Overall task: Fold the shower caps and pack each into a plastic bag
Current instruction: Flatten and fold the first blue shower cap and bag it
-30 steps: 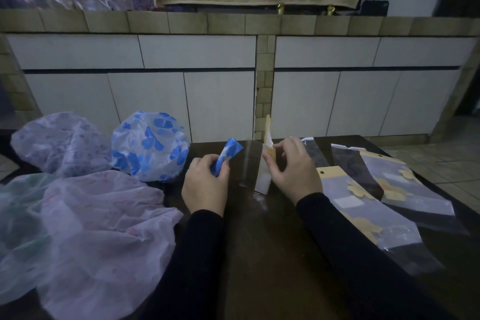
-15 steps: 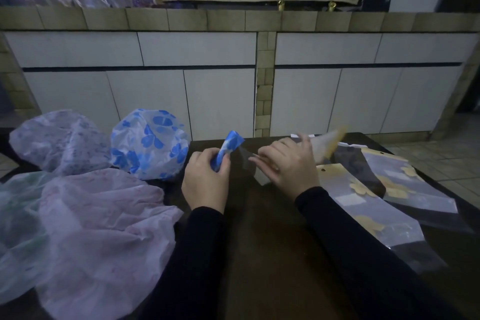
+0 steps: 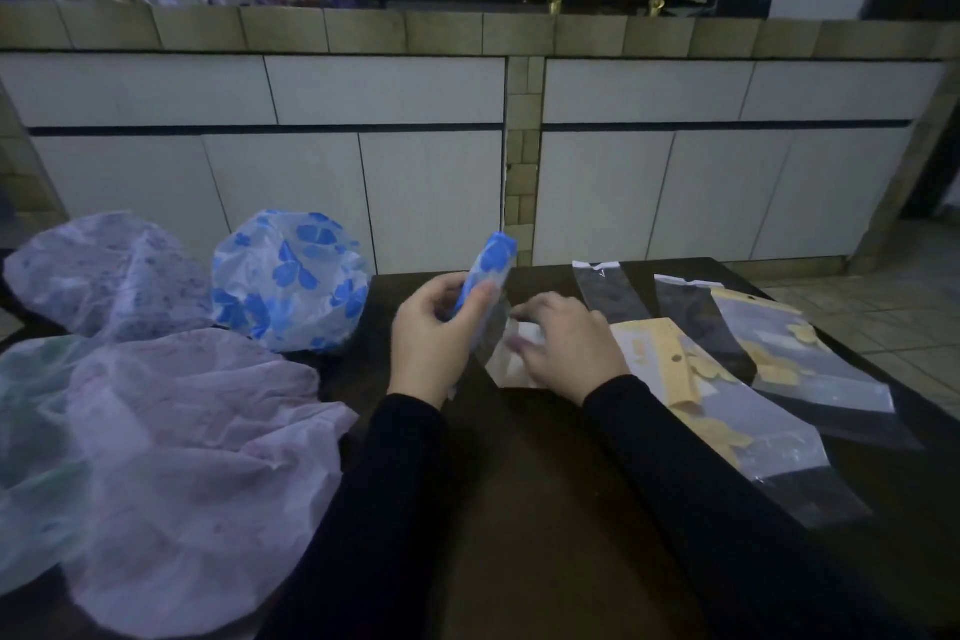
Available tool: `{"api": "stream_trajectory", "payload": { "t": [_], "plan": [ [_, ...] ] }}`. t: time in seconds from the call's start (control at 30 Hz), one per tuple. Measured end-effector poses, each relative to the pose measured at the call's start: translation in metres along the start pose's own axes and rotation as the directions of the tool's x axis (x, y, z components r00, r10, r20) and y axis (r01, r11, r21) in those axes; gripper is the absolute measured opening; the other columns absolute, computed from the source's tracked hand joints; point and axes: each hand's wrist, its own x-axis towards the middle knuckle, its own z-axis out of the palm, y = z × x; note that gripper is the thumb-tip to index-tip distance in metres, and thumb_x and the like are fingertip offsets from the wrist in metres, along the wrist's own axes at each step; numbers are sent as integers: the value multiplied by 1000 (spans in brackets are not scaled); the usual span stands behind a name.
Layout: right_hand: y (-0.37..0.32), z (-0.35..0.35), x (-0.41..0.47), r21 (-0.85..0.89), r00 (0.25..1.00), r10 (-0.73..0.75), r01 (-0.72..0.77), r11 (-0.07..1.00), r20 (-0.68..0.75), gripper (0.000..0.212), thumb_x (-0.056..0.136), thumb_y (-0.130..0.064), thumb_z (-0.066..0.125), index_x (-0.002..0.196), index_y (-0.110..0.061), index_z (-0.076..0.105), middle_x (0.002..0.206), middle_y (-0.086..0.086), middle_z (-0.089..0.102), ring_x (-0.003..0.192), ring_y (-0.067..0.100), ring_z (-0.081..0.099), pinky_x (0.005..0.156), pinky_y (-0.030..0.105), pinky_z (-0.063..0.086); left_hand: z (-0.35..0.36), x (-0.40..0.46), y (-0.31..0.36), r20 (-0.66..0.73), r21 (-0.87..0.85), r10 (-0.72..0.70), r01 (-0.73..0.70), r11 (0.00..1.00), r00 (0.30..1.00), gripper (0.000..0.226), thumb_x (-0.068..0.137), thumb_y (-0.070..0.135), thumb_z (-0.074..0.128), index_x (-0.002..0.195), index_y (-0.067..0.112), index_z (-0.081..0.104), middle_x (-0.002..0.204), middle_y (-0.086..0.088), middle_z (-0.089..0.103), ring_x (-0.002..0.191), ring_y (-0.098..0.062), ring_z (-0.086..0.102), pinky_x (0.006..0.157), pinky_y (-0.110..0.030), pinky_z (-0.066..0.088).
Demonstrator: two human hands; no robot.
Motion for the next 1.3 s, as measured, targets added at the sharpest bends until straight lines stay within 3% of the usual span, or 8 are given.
{"api": "stream_trajectory", "payload": {
  "t": [0.1, 0.17, 0.27, 0.4, 0.7, 0.87, 1.03, 1.3],
  "plan": [
    [-6, 2, 1, -44, 949, 6, 8, 999, 315, 45, 92, -44, 48, 133, -28, 44, 133, -1, 51, 119, 21, 47, 104, 46, 30, 11, -2, 6, 243, -25, -199, 211, 977, 949, 23, 88, 36, 64, 108, 25, 68, 105, 5, 68, 95, -12, 65, 72, -27, 51],
    [-10, -2, -2, -27, 914, 4, 8, 1000, 407, 41, 95, -33, 48, 134, -22, 44, 131, 4, 52, 121, 23, 45, 108, 45, 26, 15, 0, -1, 256, 83, -308, 297, 951, 916, 21, 88, 35, 65, 105, 25, 69, 105, 3, 67, 94, -14, 64, 72, -29, 52],
    [-5, -3, -5, 100, 933, -49, 14, 995, 356, 43, 91, -34, 55, 133, -25, 49, 139, -2, 47, 128, 21, 41, 108, 42, 27, 7, 7, -15, 137, 49, -388, 385, 922, 912, 16, 86, 30, 68, 101, 25, 70, 105, 0, 68, 93, -13, 64, 67, -26, 49],
    [7, 3, -3, 138, 928, 42, -99, 985, 369, 70, 88, -47, 59, 147, -21, 33, 154, -3, 30, 139, 16, 29, 113, 34, 26, -2, 10, -26, 116, 127, -425, 411, 903, 897, 23, 88, 24, 67, 111, 26, 66, 112, 4, 63, 93, -4, 56, 62, -18, 37],
    [10, 20, 3, 272, 951, 247, -291, 917, 185, 21, 90, -25, 63, 110, -24, 71, 122, -4, 63, 111, 13, 55, 100, 30, 43, -7, 19, -31, 26, 164, -526, 516, 841, 850, 34, 88, 23, 67, 121, 23, 65, 121, 1, 60, 96, -12, 54, 72, -24, 41],
    [11, 16, 0, 235, 946, 207, -267, 935, 251, 53, 81, -49, 67, 129, -28, 57, 125, -8, 56, 116, 14, 49, 101, 35, 43, -8, 20, -34, 0, 172, -543, 535, 827, 840, 33, 87, 24, 67, 120, 23, 66, 125, -3, 61, 103, -17, 58, 77, -28, 44],
    [7, 16, -1, 276, 954, 226, -275, 921, 196, 35, 81, -42, 70, 112, -24, 70, 114, -6, 60, 104, 13, 54, 96, 36, 46, -10, 17, -31, 30, 180, -541, 528, 830, 840, 35, 88, 24, 66, 123, 23, 64, 127, -3, 59, 99, -13, 55, 66, -22, 41],
    [16, 5, -8, 607, 963, 257, -254, 753, 83, 30, 89, -30, 65, 115, -17, 68, 111, -9, 62, 101, 6, 53, 91, 21, 38, -15, 13, -24, 137, 234, -517, 480, 845, 845, 30, 85, 25, 69, 114, 29, 66, 121, 2, 62, 104, -14, 57, 87, -29, 46]
  ]
}}
